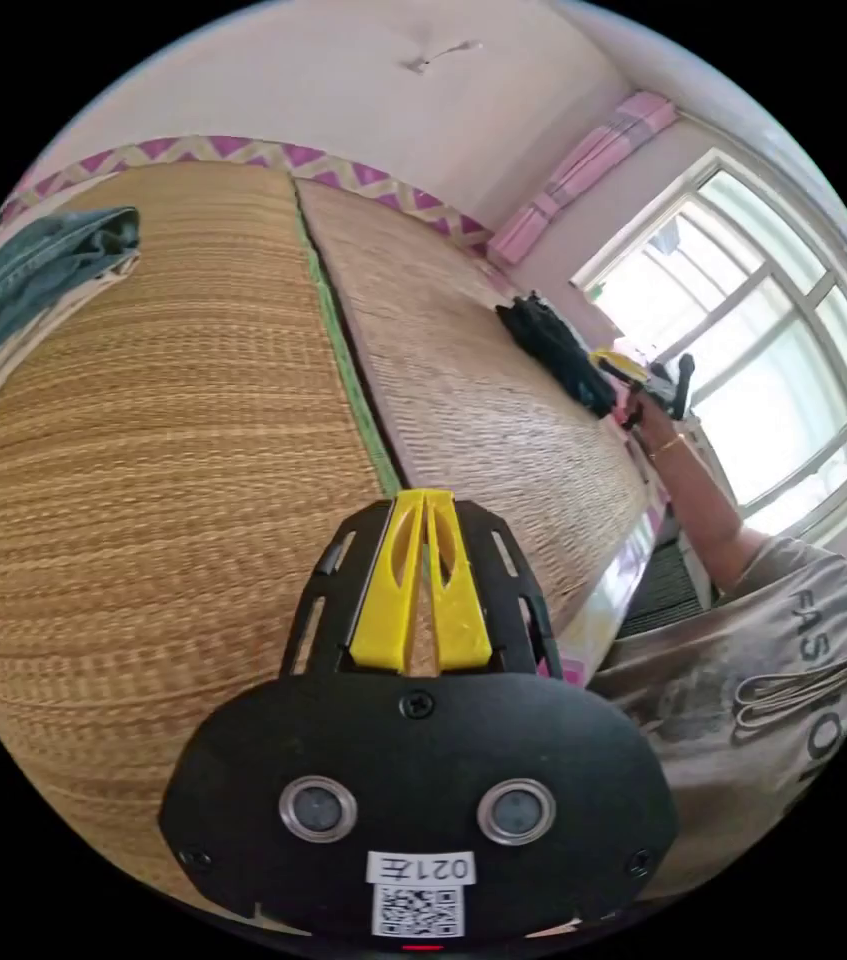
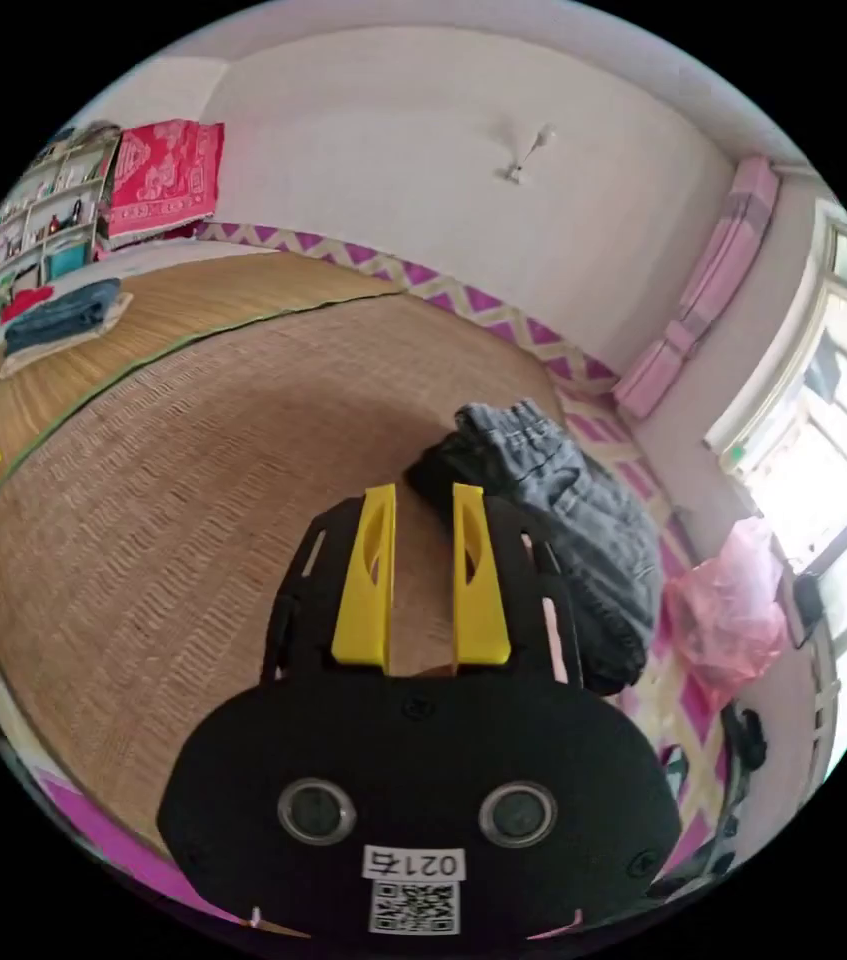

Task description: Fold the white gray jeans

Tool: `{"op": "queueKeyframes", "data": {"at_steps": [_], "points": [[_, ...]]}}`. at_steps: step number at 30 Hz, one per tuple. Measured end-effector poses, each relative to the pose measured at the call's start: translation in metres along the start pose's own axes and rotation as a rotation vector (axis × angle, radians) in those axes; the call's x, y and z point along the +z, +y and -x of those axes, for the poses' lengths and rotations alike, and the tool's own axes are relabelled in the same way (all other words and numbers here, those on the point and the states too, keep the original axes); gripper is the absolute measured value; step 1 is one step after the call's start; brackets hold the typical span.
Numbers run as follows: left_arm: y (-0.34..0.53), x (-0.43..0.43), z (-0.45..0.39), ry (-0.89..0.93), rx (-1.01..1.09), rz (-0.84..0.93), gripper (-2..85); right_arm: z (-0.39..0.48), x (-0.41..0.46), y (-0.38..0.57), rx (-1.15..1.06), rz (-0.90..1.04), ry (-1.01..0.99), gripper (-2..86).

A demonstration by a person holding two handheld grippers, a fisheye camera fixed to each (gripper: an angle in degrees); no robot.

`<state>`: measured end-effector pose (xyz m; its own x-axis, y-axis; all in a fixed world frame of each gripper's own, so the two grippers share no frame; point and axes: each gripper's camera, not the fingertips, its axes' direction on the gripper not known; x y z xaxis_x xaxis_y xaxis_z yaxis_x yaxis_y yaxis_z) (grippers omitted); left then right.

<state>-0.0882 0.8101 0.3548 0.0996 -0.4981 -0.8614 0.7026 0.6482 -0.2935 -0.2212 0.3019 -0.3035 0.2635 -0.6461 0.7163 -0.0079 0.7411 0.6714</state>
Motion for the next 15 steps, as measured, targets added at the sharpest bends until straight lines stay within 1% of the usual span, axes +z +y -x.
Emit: {"op": "queueKeyframes", "data": {"at_steps": [2, 4, 7, 9, 11, 13, 15], "points": [[-0.007, 0.007, -0.004, 0.042, -0.036, -0.005, -0.9, -0.001, 0.005, -0.008, -0.045, -0.017, 0.054, 12.3], [-0.011, 0.011, -0.011, 0.003, -0.063, -0.002, -0.9, 0.005, 0.024, -0.025, -0.136, 0.035, 0.114, 13.2], [-0.02, 0.006, -0.036, -0.119, -0.057, 0.001, -0.9, 0.011, 0.055, -0.046, -0.207, 0.124, 0.15, 13.3], [-0.028, 0.006, -0.064, -0.236, -0.015, 0.013, -0.9, 0.014, 0.071, -0.056, -0.232, 0.162, 0.163, 13.3], [-0.034, 0.004, -0.075, -0.278, -0.005, 0.022, -0.9, 0.016, 0.086, -0.064, -0.26, 0.202, 0.183, 12.9], [-0.04, -0.001, -0.079, -0.274, -0.011, 0.026, -1.0, 0.018, 0.104, -0.067, -0.285, 0.248, 0.249, 11.8], [-0.045, -0.014, -0.077, -0.245, -0.046, 0.004, -1.0, 0.018, 0.111, -0.064, -0.303, 0.257, 0.238, 10.6]]}}
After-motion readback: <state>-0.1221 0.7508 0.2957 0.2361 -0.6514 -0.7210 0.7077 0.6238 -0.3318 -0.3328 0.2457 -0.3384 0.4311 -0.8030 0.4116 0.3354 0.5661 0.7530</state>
